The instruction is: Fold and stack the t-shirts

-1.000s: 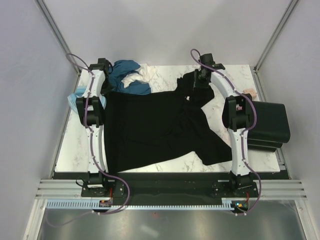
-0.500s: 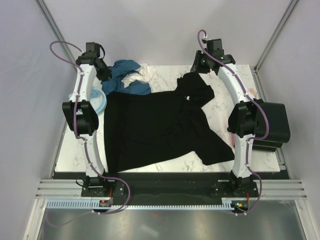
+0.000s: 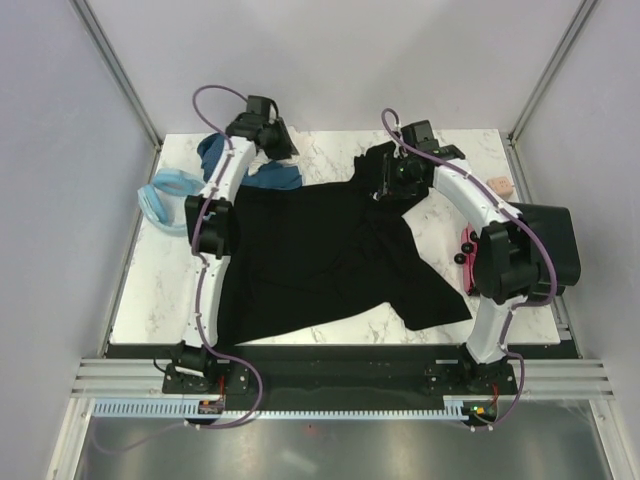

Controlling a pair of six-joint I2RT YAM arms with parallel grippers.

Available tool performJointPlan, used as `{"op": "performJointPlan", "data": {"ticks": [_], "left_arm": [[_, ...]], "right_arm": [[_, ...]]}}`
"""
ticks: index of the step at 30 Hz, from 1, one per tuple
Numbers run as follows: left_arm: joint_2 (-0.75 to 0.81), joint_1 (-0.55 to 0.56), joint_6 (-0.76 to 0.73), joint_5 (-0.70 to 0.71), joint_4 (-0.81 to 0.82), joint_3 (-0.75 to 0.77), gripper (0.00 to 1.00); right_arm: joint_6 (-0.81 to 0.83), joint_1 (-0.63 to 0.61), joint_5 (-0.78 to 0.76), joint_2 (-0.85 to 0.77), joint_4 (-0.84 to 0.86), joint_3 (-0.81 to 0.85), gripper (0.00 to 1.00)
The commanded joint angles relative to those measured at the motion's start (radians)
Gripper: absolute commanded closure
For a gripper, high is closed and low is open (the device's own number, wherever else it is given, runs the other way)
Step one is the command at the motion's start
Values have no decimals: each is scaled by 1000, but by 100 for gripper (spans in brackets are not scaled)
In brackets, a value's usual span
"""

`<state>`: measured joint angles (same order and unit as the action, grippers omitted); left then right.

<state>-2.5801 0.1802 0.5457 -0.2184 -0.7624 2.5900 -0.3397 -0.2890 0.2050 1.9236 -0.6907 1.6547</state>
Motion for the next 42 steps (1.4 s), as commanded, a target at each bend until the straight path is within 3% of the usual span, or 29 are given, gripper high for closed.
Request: {"op": "performJointPlan", "data": {"ticks": [1,4,11,21,34,42], "left_arm": [[-35,41,13,-10,35,5,65],[-49,51,-4,48,34,-39,67],[-92,50,6,212,-35,-74,98],[-207,51,-1,367,-156,-1,98],[-80,-37,94,376,-233,-14,98],[-87,-120,48,404,-245,-19,98]], "right_arm": [[19,10,-6,-127,16,-26,63],[21,10,8,-138,6,-32,64],[16,13,57,-144,-9,-21,63],[19,36,103,-205,-23,-58,64],[-4,56,171,-213,-13,-35,64],[-10,67,198,-216,-7,-41,65]]}}
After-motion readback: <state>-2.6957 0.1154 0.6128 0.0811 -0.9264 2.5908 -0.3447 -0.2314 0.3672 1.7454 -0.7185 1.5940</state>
